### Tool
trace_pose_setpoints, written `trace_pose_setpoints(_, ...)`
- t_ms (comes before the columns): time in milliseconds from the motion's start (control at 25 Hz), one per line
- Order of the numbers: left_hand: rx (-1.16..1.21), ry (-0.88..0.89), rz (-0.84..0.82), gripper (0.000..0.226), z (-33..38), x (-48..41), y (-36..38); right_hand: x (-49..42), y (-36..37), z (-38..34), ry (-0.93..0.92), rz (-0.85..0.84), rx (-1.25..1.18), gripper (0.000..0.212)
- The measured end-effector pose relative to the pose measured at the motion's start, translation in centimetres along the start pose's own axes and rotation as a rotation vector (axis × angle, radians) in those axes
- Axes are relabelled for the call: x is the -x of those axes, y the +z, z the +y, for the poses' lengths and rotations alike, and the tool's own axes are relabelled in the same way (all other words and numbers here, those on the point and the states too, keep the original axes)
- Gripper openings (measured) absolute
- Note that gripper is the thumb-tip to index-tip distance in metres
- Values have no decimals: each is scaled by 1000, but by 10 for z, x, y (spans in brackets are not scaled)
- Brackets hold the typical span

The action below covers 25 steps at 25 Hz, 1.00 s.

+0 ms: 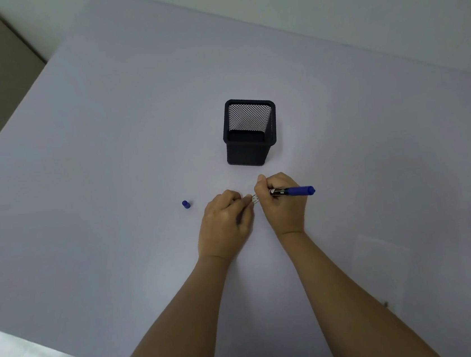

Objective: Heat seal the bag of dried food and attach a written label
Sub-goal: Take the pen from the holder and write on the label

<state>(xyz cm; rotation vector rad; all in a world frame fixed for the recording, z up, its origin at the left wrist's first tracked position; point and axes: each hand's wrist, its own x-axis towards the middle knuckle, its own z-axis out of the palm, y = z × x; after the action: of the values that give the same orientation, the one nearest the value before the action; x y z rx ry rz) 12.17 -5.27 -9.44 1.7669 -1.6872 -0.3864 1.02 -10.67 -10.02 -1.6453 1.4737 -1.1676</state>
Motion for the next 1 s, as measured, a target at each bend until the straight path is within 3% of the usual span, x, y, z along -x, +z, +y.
trace_pose_setpoints(840,-5,8,12,21,0,-1,1,-1,0,4,47,73,37,38)
trace_pose_setpoints(1000,-2,-2,0,18,0,0,0,2,1,4,-34,-20,115,40)
